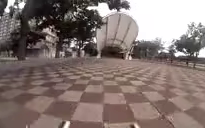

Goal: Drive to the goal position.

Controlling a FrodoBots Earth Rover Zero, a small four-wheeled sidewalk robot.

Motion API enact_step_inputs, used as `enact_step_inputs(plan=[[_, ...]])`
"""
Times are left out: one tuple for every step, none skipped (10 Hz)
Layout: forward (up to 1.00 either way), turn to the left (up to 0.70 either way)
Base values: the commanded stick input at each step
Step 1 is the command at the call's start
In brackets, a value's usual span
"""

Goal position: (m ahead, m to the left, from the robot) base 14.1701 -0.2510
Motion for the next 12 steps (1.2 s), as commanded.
enact_step_inputs(plan=[[1.0, 0.0], [1.0, 0.0], [1.0, 0.0], [1.0, 0.0], [1.0, 0.0], [1.0, 0.0], [1.0, -0.01], [1.0, -0.04], [1.0, -0.17], [1.0, -0.31], [1.0, -0.29], [1.0, -0.13]])
